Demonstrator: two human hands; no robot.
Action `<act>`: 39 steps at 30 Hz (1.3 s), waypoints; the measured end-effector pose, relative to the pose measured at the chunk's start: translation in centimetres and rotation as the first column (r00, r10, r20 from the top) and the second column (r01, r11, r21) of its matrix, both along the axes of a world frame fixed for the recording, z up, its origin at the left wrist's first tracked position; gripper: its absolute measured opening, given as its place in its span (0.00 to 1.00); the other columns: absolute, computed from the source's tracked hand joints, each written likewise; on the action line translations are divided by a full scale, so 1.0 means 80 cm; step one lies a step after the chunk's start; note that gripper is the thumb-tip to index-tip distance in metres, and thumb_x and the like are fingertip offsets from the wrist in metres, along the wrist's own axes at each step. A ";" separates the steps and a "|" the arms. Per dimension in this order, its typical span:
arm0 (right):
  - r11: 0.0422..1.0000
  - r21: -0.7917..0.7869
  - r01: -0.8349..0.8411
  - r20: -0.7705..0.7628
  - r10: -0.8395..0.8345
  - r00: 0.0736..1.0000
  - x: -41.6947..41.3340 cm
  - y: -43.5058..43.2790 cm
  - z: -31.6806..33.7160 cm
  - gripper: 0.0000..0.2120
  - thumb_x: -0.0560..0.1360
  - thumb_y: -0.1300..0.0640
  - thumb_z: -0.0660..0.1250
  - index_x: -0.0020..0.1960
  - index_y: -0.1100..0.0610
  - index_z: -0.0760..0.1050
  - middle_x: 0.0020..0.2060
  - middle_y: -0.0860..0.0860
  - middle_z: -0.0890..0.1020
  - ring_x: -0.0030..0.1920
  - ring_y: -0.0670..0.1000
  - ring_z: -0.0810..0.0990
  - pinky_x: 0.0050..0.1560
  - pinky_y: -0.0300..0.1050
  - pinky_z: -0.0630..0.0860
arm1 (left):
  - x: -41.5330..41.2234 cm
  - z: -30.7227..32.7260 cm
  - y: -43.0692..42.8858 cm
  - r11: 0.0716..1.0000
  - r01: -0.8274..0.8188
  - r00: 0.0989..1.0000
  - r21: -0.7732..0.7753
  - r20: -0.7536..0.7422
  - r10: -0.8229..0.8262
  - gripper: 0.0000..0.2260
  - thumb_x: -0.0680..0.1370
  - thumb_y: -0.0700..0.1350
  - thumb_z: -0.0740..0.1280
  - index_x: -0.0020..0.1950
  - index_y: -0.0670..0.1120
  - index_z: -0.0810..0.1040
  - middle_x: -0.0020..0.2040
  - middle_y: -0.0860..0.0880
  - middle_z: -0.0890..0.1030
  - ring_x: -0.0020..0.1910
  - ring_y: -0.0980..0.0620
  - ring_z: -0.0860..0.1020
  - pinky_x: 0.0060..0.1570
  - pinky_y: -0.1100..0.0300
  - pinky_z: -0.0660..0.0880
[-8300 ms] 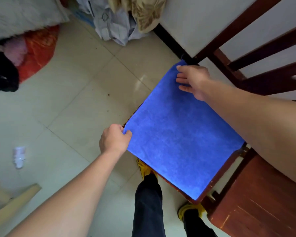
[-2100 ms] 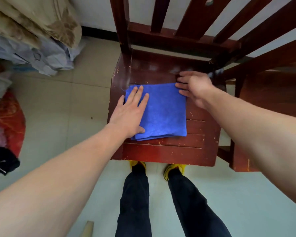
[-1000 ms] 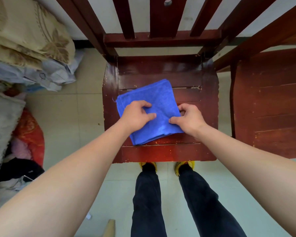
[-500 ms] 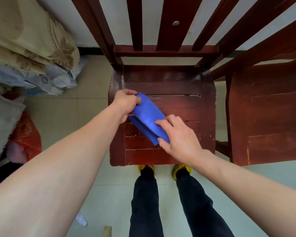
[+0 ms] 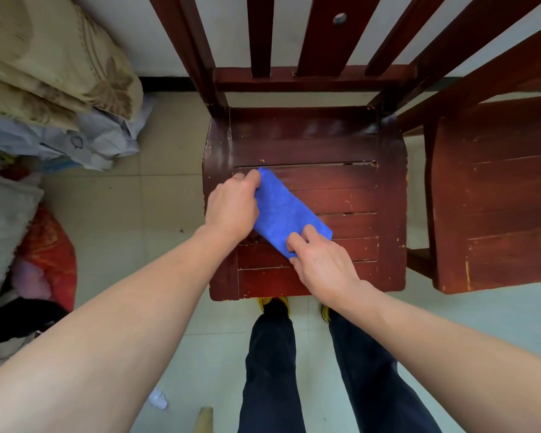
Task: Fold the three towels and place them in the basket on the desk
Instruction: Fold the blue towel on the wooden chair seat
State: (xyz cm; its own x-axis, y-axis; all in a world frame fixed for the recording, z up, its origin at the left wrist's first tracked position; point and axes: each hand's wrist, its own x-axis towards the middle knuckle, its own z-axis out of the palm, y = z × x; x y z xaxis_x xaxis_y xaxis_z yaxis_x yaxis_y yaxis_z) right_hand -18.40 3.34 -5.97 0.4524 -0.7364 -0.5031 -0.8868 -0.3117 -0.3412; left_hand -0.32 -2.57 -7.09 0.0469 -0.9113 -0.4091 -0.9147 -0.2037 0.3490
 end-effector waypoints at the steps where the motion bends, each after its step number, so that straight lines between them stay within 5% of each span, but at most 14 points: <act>1: 1.000 0.011 0.017 -0.006 -0.017 1.000 0.002 -0.001 -0.002 0.06 0.72 0.61 0.69 0.46 0.60 0.73 0.39 0.55 0.73 0.27 0.56 0.65 0.23 0.44 0.63 | -0.001 0.000 0.001 0.999 -0.029 0.998 0.017 -0.049 0.030 0.10 0.76 0.36 0.60 0.56 0.43 0.75 0.50 0.41 0.77 0.44 0.35 0.77 0.41 0.47 0.72; 6: 0.995 0.042 0.089 -0.025 -0.088 0.996 0.014 -0.005 -0.017 0.09 0.78 0.56 0.63 0.56 0.57 0.71 0.47 0.54 0.74 0.35 0.56 0.69 0.30 0.47 0.65 | 0.004 -0.015 -0.012 0.996 0.093 0.978 0.001 -0.189 -0.091 0.09 0.78 0.40 0.62 0.57 0.41 0.75 0.53 0.43 0.72 0.51 0.42 0.73 0.51 0.48 0.71; 11: 0.994 -0.038 0.103 -0.082 -0.106 0.991 0.021 0.011 -0.034 0.15 0.65 0.59 0.76 0.46 0.54 0.72 0.38 0.50 0.73 0.31 0.52 0.76 0.22 0.40 0.60 | 0.016 -0.040 -0.020 0.932 0.356 0.934 -0.066 0.005 -0.356 0.09 0.78 0.45 0.62 0.56 0.42 0.73 0.55 0.41 0.72 0.50 0.39 0.71 0.46 0.44 0.71; 16: 0.988 -0.123 0.091 -0.113 -0.105 0.988 0.025 0.010 -0.043 0.17 0.61 0.59 0.78 0.44 0.54 0.72 0.36 0.50 0.73 0.29 0.51 0.74 0.23 0.41 0.57 | 0.018 -0.052 -0.018 0.890 0.441 0.891 -0.113 0.176 -0.419 0.08 0.78 0.47 0.64 0.54 0.45 0.73 0.54 0.41 0.74 0.45 0.40 0.72 0.42 0.47 0.69; 19: 0.990 -0.021 0.143 -0.105 -0.144 0.984 0.030 0.001 -0.029 0.14 0.68 0.58 0.73 0.49 0.54 0.71 0.42 0.51 0.74 0.37 0.53 0.77 0.27 0.44 0.62 | 0.018 -0.035 -0.031 0.888 0.458 0.881 -0.034 0.151 -0.449 0.10 0.78 0.48 0.63 0.55 0.45 0.73 0.57 0.43 0.73 0.51 0.40 0.72 0.48 0.46 0.70; 21: 0.961 0.182 0.210 -0.061 -0.202 0.977 0.025 -0.016 -0.017 0.12 0.75 0.54 0.65 0.57 0.52 0.68 0.51 0.51 0.74 0.48 0.56 0.77 0.38 0.47 0.68 | 0.018 -0.016 -0.043 0.873 0.487 0.868 -0.012 0.119 -0.482 0.11 0.76 0.47 0.65 0.56 0.44 0.74 0.60 0.42 0.73 0.55 0.39 0.72 0.52 0.46 0.70; 24: 0.883 0.350 0.314 0.000 -0.335 0.942 0.003 -0.040 0.006 0.14 0.75 0.50 0.65 0.60 0.48 0.70 0.51 0.48 0.80 0.53 0.55 0.78 0.47 0.48 0.72 | 0.016 0.009 -0.057 0.832 0.553 0.832 -0.042 0.076 -0.549 0.21 0.69 0.44 0.68 0.61 0.44 0.74 0.68 0.42 0.69 0.63 0.39 0.69 0.57 0.46 0.69; 28: 0.917 0.035 0.398 0.010 -0.398 0.917 -0.014 -0.042 0.020 0.24 0.72 0.50 0.69 0.66 0.49 0.67 0.58 0.48 0.74 0.60 0.54 0.72 0.51 0.49 0.73 | 0.000 0.026 -0.062 0.703 0.692 0.712 0.167 0.009 -0.702 0.44 0.66 0.59 0.69 0.77 0.51 0.54 0.78 0.47 0.54 0.77 0.46 0.52 0.70 0.46 0.59; 30: 0.909 0.090 0.408 -0.019 -0.408 0.913 -0.009 -0.042 0.014 0.35 0.71 0.46 0.71 0.73 0.50 0.60 0.66 0.49 0.69 0.65 0.55 0.68 0.57 0.52 0.72 | -0.007 0.022 -0.066 0.623 0.744 0.626 0.239 0.075 -0.776 0.47 0.66 0.63 0.71 0.78 0.52 0.52 0.77 0.47 0.58 0.76 0.46 0.54 0.69 0.47 0.58; 32: 0.887 0.157 0.433 -0.099 -0.423 0.901 -0.005 -0.029 0.000 0.40 0.70 0.43 0.71 0.75 0.50 0.57 0.66 0.52 0.70 0.65 0.57 0.69 0.59 0.54 0.70 | -0.015 0.014 -0.060 0.595 0.762 0.580 0.254 0.139 -0.803 0.43 0.65 0.62 0.72 0.75 0.52 0.58 0.70 0.48 0.67 0.71 0.45 0.63 0.66 0.49 0.61; 36: 0.892 0.111 0.439 -0.167 -0.418 0.893 -0.011 0.002 -0.003 0.25 0.69 0.44 0.71 0.62 0.52 0.69 0.56 0.54 0.72 0.58 0.58 0.71 0.52 0.52 0.69 | -0.026 0.017 -0.036 0.543 0.802 0.510 0.249 0.190 -0.839 0.26 0.66 0.57 0.72 0.61 0.51 0.73 0.58 0.47 0.72 0.61 0.45 0.69 0.60 0.50 0.66; 39: 0.904 0.050 0.424 -0.126 -0.415 0.901 -0.030 0.036 0.023 0.20 0.69 0.50 0.68 0.59 0.51 0.70 0.54 0.51 0.71 0.56 0.56 0.71 0.49 0.50 0.67 | -0.033 0.040 -0.003 0.514 0.824 0.499 0.239 0.125 -0.857 0.17 0.68 0.52 0.70 0.55 0.49 0.74 0.56 0.47 0.73 0.59 0.44 0.70 0.57 0.50 0.67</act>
State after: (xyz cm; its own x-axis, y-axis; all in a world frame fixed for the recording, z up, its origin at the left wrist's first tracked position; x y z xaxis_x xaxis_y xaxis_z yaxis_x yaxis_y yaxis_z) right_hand -20.77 6.23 -4.15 0.0487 -0.8043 -0.5922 -0.9628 0.1200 -0.2422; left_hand -2.93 -2.78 -3.93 -0.6173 -0.5024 -0.6055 -0.7183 0.6739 0.1731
